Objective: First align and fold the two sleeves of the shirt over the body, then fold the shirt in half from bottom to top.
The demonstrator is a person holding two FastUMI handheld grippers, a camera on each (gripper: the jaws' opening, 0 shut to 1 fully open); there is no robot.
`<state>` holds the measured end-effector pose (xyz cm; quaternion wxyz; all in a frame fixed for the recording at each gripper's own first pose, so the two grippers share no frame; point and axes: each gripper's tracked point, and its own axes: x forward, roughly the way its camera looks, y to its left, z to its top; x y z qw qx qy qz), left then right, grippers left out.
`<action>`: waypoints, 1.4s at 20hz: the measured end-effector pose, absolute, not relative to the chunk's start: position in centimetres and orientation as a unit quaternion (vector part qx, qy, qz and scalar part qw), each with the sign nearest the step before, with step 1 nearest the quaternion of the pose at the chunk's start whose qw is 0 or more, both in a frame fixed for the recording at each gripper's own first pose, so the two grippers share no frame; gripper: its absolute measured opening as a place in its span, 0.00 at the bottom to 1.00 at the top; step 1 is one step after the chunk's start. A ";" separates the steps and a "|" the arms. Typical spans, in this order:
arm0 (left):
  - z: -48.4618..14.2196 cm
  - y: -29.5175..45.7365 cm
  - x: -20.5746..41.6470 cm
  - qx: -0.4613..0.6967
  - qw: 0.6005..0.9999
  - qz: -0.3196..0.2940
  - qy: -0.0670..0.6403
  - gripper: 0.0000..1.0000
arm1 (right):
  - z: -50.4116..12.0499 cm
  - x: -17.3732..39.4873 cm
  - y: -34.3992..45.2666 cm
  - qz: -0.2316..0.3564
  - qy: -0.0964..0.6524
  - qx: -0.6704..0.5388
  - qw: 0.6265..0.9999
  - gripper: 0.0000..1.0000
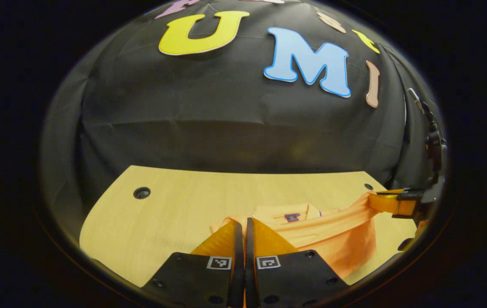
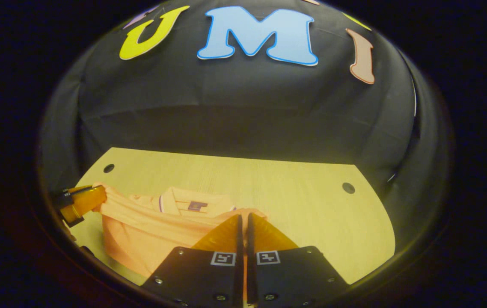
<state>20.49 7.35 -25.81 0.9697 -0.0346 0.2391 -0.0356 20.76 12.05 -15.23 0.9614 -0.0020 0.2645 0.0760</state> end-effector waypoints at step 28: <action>-32.2 7.2 25.8 0.011 0.967 -0.016 0.255 0.18 | -19.6 25.8 13.1 0.061 0.277 -0.001 0.959 0.30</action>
